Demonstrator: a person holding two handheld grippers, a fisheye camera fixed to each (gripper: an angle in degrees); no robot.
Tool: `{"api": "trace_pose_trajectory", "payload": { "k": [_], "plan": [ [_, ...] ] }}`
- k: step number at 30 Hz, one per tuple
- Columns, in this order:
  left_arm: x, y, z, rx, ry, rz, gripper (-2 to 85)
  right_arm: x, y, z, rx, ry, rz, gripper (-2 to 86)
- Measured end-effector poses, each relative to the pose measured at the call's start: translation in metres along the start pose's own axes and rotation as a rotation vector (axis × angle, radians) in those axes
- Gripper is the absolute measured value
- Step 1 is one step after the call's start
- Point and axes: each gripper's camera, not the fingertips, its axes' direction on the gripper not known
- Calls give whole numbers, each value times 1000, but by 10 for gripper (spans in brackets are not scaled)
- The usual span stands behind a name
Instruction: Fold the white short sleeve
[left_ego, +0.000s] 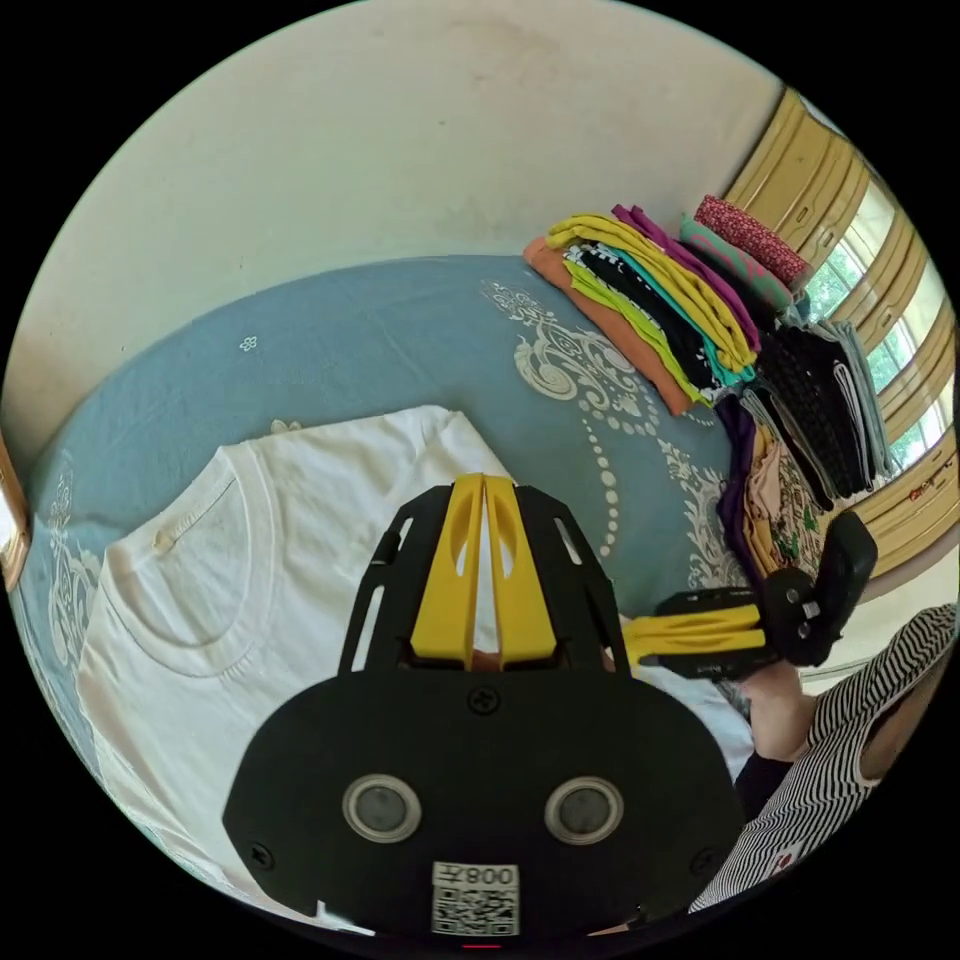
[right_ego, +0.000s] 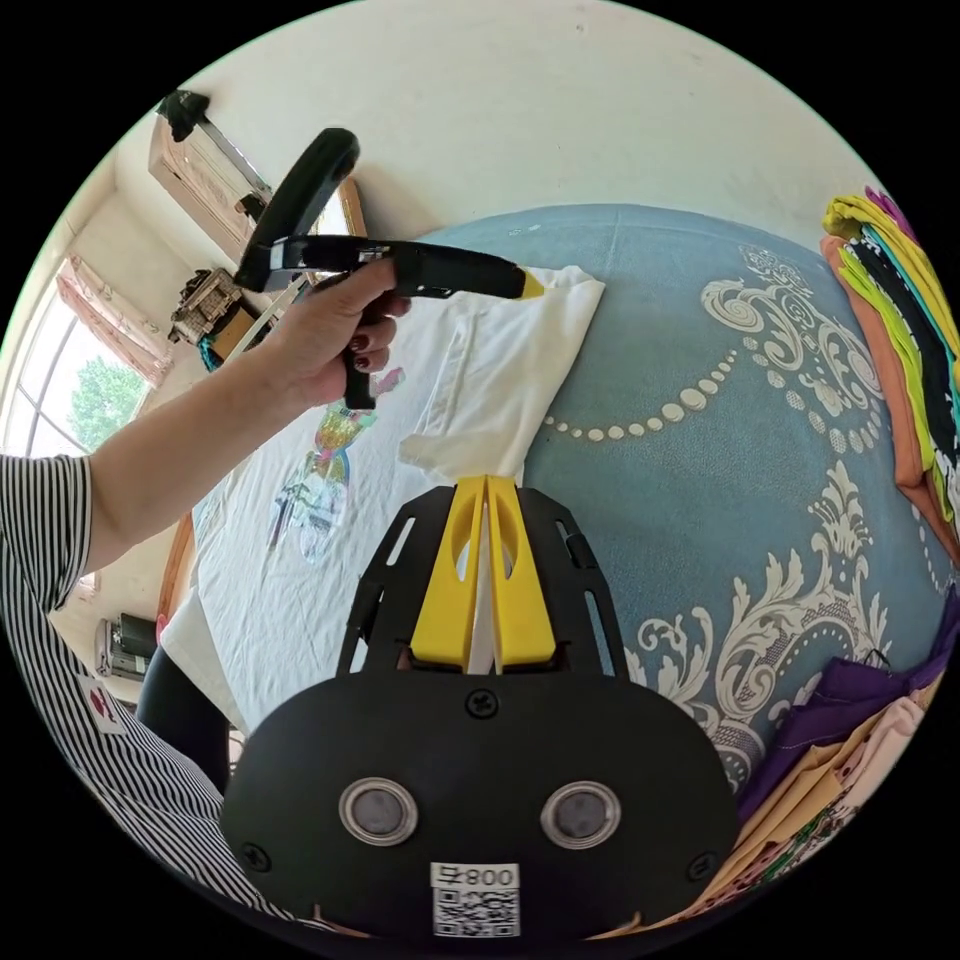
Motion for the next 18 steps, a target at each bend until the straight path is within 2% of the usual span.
{"api": "trace_pose_trajectory", "payload": {
  "k": [5, 8, 13, 16, 18],
  "plan": [
    [17, 67, 13, -86, 92, 40, 1, 2, -7, -37, 1, 19, -4, 2],
    [19, 100, 32, -159, 69, 42, 1, 9, -12, -60, 11, -11, 11, 2],
    [17, 136, 34, -65, 176, 29, 1, 17, -17, -115, 40, -16, 45, 1],
    [18, 161, 61, -165, 122, 45, 1, 16, -30, -152, 88, -51, 56, 1],
    [10, 181, 70, -142, 146, 12, 1, 12, -46, -161, 74, -73, 48, 1]
  ]
}}
